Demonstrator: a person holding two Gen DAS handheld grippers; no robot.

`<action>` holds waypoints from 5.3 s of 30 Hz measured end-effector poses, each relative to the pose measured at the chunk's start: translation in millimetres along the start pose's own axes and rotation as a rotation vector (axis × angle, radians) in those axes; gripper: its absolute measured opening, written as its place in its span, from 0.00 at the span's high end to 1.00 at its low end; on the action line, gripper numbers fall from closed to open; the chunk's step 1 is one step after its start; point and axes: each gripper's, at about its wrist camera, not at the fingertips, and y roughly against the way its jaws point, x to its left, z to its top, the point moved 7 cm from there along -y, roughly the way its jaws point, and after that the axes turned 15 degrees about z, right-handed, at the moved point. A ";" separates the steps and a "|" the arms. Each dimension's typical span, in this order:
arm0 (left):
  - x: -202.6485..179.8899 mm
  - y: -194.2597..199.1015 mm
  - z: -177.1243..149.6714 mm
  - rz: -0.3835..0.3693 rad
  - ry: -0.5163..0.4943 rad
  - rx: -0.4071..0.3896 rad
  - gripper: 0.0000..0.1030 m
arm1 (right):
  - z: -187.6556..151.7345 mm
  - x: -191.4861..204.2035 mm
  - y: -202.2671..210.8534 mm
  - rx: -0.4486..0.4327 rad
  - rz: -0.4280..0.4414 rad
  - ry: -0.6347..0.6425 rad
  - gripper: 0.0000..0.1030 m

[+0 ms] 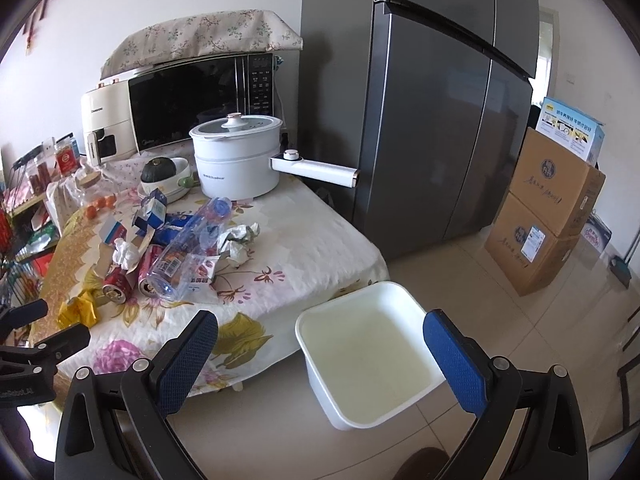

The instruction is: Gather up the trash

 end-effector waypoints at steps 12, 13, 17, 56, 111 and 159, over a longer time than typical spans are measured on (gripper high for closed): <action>48.9 -46.8 21.8 0.018 0.044 0.140 0.01 | 29.7 23.8 -54.1 0.157 0.134 0.021 0.00; 54.5 -53.2 22.5 0.020 0.056 0.152 0.01 | 30.0 24.9 -62.4 0.175 0.142 0.019 0.00; 74.1 -77.1 21.7 0.009 0.099 0.196 0.01 | 23.5 24.3 -97.6 0.238 0.172 -0.001 0.00; 160.8 -162.3 -44.2 0.091 0.056 0.429 0.63 | 21.4 103.4 -291.1 0.435 0.452 -0.325 0.31; -114.1 -84.2 45.4 -0.258 -0.180 0.150 0.87 | 5.6 -109.3 -111.1 0.275 0.257 -0.319 0.40; -207.7 -139.5 15.7 -0.062 -0.326 0.169 0.02 | -100.9 -212.9 -133.7 0.548 0.093 -0.404 0.39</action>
